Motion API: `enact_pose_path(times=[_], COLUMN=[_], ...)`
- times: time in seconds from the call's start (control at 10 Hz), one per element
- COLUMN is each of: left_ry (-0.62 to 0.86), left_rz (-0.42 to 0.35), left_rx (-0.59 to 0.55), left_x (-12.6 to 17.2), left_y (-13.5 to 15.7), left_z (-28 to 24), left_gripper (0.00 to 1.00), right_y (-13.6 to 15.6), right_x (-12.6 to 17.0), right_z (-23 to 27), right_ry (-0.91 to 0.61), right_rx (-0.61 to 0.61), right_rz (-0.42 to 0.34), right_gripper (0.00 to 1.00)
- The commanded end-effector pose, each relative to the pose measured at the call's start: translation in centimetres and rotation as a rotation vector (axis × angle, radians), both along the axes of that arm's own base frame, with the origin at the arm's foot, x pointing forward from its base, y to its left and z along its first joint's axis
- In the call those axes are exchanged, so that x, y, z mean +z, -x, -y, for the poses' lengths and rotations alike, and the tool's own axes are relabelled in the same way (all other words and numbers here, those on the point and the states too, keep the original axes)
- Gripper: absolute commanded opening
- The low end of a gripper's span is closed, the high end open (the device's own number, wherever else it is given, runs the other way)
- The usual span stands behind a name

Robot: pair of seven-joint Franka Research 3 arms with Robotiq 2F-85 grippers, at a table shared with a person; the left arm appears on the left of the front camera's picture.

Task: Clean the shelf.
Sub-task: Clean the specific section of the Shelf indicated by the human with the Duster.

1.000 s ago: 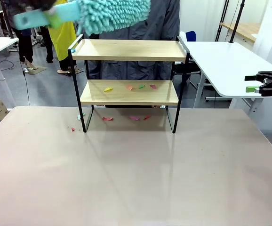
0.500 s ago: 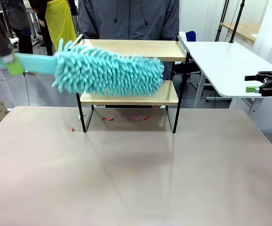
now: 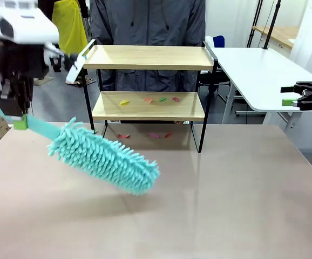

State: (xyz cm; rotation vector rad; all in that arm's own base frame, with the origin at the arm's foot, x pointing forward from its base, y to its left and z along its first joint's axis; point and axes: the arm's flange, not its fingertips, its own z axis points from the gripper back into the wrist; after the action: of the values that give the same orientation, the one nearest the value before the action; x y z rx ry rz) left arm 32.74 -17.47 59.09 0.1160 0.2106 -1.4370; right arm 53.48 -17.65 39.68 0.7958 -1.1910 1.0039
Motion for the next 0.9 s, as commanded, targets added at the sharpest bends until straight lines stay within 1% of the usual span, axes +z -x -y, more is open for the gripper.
enact_pose_path(times=[0.0, 0.1, 0.2, 0.8], left_ry=[-0.02, 0.016, -0.021, -0.021], left_rz=[0.006, 0.019, -0.015, -0.015], left_rx=[-0.061, -0.034, -0.023, -0.023], left_x=[-1.5, -1.8, -1.5, -1.5], left_y=[-0.3, -0.4, -0.6, -0.6], left_z=[-1.5, -1.4, -0.4, -0.4], left_gripper=[0.13, 0.13, 0.13, 0.13], right_y=[0.0, 0.0, 0.0, 0.0], right_x=[0.2, 0.2, 0.2, 0.2], right_z=[-0.1, -0.1, -0.1, -0.1], right_ry=[0.003, 0.003, 0.003, 0.003], right_rx=[0.0, 0.0, 0.0, 0.0], right_rz=[0.004, 0.004, 0.004, 0.004], right_gripper=[1.0, 1.0, 1.0, 1.0])
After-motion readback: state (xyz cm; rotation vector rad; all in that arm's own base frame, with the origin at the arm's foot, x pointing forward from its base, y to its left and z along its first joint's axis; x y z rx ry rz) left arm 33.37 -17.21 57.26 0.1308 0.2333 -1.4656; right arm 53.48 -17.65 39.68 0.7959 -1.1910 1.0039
